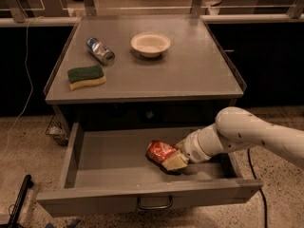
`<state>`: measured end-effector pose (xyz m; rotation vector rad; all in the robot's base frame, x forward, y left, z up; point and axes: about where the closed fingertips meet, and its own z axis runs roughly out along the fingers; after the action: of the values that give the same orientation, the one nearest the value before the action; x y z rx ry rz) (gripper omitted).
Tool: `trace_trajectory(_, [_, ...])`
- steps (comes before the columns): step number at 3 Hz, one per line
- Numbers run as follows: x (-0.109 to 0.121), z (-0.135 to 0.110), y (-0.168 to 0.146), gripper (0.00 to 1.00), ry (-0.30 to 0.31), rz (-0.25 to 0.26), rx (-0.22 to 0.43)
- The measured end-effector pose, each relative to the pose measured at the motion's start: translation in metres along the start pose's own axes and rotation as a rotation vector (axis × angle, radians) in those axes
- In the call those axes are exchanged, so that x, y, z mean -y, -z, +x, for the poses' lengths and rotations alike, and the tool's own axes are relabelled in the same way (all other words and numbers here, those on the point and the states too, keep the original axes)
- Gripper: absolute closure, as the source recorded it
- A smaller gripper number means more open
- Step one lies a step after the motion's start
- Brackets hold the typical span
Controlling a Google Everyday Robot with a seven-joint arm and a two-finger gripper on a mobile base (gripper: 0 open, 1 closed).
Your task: Place coke can into top drawer
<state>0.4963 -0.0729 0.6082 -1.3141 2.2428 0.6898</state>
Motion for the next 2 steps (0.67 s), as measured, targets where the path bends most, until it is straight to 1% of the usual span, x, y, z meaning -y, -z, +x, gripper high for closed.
trace_trajectory(1, [0.0000,0.0000,0.0000,0.20,0.000,0.000,0.000])
trace_trajectory(2, [-0.0001,0.0000,-0.0001,0.00,0.000,0.000,0.000])
